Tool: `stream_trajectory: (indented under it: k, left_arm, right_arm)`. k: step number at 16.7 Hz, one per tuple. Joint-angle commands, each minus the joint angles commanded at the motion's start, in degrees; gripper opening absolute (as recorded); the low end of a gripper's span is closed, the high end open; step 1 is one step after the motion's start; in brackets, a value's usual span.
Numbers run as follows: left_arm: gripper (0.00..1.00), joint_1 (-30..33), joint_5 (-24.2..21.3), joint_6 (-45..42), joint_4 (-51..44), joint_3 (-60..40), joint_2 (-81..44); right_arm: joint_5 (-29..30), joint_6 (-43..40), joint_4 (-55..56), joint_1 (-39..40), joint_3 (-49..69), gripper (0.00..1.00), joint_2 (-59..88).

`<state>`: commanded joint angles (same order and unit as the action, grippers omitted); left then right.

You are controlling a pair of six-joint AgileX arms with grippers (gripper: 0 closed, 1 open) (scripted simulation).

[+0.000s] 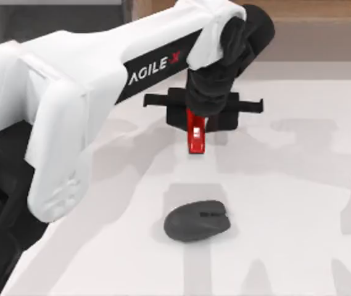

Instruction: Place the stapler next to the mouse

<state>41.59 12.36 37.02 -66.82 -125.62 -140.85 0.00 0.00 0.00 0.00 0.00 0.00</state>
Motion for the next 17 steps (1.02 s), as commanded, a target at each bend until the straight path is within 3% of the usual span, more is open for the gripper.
stream_trajectory:
  k: [9,17]
  left_arm:
    - [0.00,-1.84,1.75,-0.84,0.31,-0.37,-1.27]
    - [0.00,-1.87,-2.72,-0.98,1.59,0.15,-0.32]
  right_arm:
    - [0.00,0.00,0.00,0.00,0.00,1.00,0.00]
    - [0.00,0.00,0.00,0.00,0.00,1.00,0.00]
